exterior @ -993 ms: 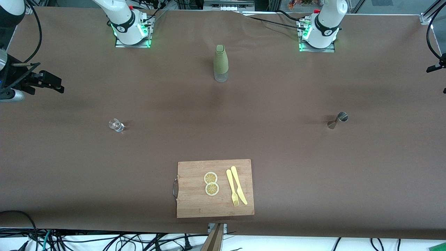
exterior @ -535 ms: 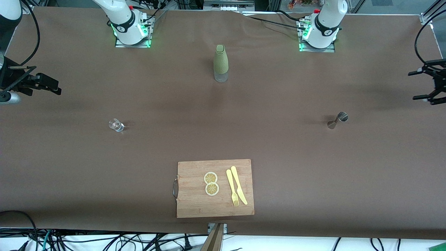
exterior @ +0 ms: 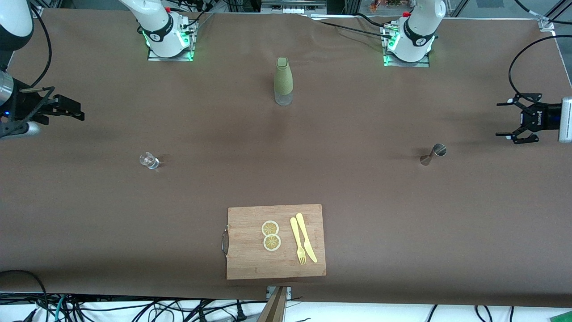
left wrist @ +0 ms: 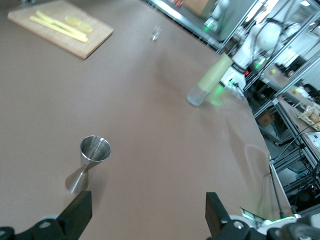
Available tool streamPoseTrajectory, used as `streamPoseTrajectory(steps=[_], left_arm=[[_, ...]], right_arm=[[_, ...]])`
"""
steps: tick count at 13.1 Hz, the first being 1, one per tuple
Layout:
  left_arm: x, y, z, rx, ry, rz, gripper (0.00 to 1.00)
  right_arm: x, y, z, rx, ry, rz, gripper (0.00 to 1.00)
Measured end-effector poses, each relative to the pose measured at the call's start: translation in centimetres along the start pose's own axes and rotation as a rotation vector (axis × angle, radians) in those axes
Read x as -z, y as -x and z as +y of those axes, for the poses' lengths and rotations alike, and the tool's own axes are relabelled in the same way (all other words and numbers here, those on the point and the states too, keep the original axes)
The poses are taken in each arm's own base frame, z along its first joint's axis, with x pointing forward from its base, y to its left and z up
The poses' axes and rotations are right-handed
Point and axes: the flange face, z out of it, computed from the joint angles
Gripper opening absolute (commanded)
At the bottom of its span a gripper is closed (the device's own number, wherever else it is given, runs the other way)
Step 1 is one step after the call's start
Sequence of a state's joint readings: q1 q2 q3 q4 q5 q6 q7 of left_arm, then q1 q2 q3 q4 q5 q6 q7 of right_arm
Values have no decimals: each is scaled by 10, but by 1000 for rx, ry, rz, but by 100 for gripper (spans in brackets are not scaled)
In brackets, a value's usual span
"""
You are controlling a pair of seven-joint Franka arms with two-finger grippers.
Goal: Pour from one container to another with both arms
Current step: 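Move the right gripper toward the glass beaker while the left gripper approaches the jigger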
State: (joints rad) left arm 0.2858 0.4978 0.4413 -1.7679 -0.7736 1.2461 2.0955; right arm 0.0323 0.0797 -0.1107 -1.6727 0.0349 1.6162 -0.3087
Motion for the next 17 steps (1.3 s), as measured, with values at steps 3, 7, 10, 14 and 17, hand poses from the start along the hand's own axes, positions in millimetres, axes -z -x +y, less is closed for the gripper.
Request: streamPoseTrajectory(steps=[3,7,10,14,17], left_arm=[[-38,55,-28,-94,29,123,100],[-82,105,-59,-201,-19,281,100],[-108,125,-76,-294,-69,365,100],[-143,135,-96,-381,-113,447,100],[-165,127,-110,-403,-108,483,100]], right_arm=[[-16,3,24,207,-38,-36,100],[-55,1,52,512,-105,-105,100],[-102,-4,68,674,-201,-107,100],[-178,6,104,822,-369,72,100],[-230,20,140,924,-493,265,100]])
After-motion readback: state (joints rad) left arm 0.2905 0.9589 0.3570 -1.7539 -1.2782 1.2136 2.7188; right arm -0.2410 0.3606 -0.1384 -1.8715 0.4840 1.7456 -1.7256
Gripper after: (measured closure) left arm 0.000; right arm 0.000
